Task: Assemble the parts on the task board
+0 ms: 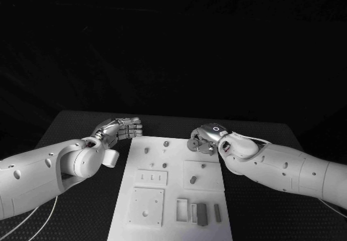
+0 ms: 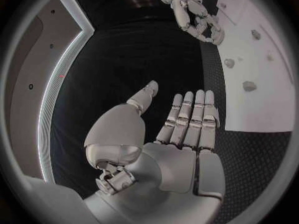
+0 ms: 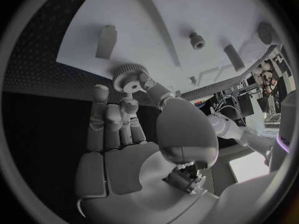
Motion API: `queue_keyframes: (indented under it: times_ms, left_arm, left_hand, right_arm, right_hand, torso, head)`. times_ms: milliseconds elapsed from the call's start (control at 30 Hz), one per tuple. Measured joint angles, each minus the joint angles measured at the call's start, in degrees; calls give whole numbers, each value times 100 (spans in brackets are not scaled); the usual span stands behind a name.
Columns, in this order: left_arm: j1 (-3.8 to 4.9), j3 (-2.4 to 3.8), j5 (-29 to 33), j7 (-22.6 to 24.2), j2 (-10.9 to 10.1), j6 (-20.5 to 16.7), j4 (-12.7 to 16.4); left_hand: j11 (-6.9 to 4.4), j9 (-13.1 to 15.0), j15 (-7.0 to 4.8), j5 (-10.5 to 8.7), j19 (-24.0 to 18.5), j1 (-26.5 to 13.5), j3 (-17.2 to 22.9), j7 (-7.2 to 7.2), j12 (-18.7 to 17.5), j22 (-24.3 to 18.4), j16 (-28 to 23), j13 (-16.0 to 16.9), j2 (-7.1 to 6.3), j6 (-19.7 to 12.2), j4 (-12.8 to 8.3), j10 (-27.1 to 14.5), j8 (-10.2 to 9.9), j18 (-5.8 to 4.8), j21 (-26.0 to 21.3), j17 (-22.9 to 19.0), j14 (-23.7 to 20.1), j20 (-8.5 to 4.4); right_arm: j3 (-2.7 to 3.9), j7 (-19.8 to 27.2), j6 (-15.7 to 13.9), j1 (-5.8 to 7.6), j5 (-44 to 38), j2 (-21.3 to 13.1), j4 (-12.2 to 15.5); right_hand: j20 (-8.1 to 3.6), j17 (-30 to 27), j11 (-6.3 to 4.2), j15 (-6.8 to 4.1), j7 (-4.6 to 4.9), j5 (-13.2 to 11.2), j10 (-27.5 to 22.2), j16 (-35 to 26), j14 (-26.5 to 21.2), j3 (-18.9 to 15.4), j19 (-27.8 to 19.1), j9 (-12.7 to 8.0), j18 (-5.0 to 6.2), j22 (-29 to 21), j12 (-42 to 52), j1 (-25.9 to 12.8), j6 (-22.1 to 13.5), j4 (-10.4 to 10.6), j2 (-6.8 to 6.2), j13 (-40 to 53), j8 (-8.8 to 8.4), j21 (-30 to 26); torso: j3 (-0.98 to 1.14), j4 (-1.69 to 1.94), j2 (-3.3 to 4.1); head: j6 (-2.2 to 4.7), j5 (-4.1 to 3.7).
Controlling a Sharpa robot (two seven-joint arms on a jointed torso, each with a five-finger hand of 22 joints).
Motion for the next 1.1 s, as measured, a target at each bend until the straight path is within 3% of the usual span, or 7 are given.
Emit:
queue_keyframes:
  times_ms: [67, 233, 533, 967, 1100]
  left_arm:
    - [0, 0, -1, -2, -10, -3, -9]
    - [0, 0, -2, -3, -21, -9, -25]
    - [0, 0, -3, -6, -19, -18, -20]
    - [1, 1, -4, -9, 23, -41, -27]
    - [2, 1, -4, -9, 54, -47, -42]
  left_hand:
    - [0, 0, 0, 0, 0, 0, 0, 0, 0, 0, 0, 0, 0, 0, 0, 0, 0, 0, 0, 0, 0, 0]
    - [0, 0, 0, 0, 0, 0, 0, 0, 0, 0, 0, 0, 0, 0, 0, 0, 0, -1, 0, 0, 0, 0]
    - [0, 0, 0, 0, 0, 0, 0, 0, 0, 0, 0, 0, 0, 0, 0, 0, 0, 0, 0, 1, 0, 0]
    - [0, 1, 0, 0, 0, 0, 0, 0, 0, 0, 0, 0, 0, 0, 0, 0, 0, 0, 0, -4, 0, 0]
    - [0, 1, 0, 0, 0, 0, -16, 0, 0, 0, 0, 0, 0, 0, -16, 0, 0, -1, 0, -4, 0, 0]
  right_arm:
    - [20, -128, -11, 10, -132, -66, 255]
    - [152, -426, -78, 48, -418, -93, 756]
    - [173, -807, -134, 71, -725, -113, 1261]
    - [162, -879, -73, 76, -787, 336, 1247]
    - [85, -878, -56, 81, -788, 557, 1077]
  right_hand:
    - [0, -7, 22, -20, -9, 0, 22, 0, 19, -2, 0, 0, 1, 0, 0, -2, 10, -2, -2, -14, 21, 22]
    - [-10, -22, 13, -33, -52, -1, 72, 0, 33, 0, 50, 0, 6, 0, -23, -40, 55, 1, -40, -34, 68, 22]
    - [-31, -43, 3, -38, -53, -2, 123, 0, 88, 21, 71, 0, 5, -1, -45, -69, 94, 21, -69, -58, 78, 22]
    - [-33, -49, -18, -46, -51, -6, 144, -1, 116, 35, 112, 1, 3, -2, -67, -106, 95, 35, -106, -72, 79, 22]
    - [-32, -49, -18, -46, -50, -6, 143, -1, 116, 35, 112, 1, 2, -2, -67, -106, 95, 35, -106, -72, 78, 22]
  torso:
    - [1, -1, 1]
    - [3, -5, -1]
    - [3, 4, -2]
    - [-4, 2, -3]
    - [-5, 5, -3]
  head:
    - [8, 7]
    - [24, 15]
    - [38, 23]
    - [60, 52]
    - [52, 39]
